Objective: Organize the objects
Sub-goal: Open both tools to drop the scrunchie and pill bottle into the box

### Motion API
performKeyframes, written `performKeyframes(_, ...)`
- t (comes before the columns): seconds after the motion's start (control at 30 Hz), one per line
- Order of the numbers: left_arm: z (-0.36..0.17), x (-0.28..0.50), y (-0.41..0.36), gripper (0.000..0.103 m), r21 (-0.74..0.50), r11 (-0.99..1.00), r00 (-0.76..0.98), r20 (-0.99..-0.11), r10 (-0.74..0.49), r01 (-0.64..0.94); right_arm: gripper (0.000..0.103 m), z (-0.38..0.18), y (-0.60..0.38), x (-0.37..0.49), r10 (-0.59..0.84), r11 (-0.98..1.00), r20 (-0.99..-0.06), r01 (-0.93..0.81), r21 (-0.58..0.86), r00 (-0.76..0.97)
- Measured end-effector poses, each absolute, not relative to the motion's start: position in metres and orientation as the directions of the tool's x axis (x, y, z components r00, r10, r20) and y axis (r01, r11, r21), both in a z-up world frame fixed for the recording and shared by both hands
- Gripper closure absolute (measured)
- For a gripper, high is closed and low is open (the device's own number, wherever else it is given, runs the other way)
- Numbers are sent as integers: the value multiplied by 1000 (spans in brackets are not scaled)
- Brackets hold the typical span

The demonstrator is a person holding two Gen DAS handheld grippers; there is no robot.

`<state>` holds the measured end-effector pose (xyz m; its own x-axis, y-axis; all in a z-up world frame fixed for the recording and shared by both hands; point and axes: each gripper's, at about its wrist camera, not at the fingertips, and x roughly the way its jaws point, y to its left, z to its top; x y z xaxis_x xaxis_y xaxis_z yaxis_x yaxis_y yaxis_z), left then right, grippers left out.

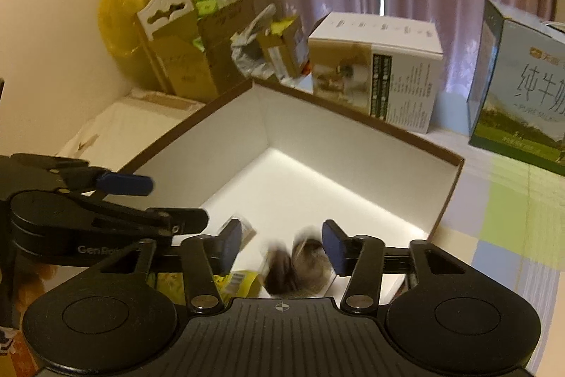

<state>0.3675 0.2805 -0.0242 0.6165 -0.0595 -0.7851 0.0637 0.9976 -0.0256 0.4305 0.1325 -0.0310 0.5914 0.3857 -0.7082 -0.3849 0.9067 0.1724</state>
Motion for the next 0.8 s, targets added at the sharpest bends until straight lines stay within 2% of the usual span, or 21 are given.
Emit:
performKeyframes(0.17, -21, 364, 285, 18, -29, 999, 621, -782, -51, 46, 45, -27, 128, 425, 374, 911, -714, -380, 162, 592)
performKeyframes(0.33, -16, 353, 286, 6, -34, 999, 629, -775, -53, 43, 40, -24, 125, 411, 367, 909, -718, -394, 140, 592)
performKeyframes(0.57, -4, 337, 288, 1, -42, 998, 649, -759, -55, 35, 36, -15, 119, 393, 374, 907, -708, -396, 144, 598)
performKeyframes(0.8, 11, 317, 289, 1, -48, 999, 672, -739, -45, 15, 35, -2, 111, 372, 382, 910, -692, -382, 163, 613)
